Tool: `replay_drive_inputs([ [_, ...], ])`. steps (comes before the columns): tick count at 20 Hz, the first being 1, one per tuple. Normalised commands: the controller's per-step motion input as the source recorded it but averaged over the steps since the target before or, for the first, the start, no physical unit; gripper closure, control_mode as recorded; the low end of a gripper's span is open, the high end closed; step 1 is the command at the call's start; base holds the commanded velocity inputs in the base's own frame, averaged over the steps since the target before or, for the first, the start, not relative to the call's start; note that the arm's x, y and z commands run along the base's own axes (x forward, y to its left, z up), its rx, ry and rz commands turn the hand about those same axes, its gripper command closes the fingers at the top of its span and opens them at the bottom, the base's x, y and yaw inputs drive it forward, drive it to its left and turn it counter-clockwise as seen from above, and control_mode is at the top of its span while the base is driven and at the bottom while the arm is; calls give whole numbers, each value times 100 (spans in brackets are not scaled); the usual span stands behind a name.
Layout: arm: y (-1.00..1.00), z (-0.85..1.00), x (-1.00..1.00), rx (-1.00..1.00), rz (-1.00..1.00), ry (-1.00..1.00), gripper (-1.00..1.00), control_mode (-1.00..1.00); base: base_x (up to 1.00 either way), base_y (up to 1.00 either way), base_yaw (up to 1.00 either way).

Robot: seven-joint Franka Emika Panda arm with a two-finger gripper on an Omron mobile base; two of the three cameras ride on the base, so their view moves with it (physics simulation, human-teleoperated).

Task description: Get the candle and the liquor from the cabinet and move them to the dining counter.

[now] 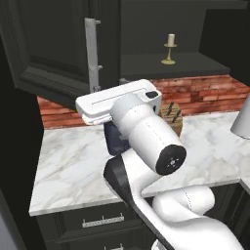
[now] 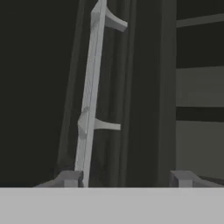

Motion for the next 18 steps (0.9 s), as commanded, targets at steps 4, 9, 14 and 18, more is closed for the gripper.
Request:
replay_drive_inputs([
  [4,75,0,-44,-4,8,0,100,-100,0,0,0],
  [9,82,0,-34,-5,9,0,100,-100,0,0,0],
  [14,61,0,-2,-1,7,0,100,-100,0,0,0],
  [18,28,0,0,0,6,3,100,-100,0,0,0],
])
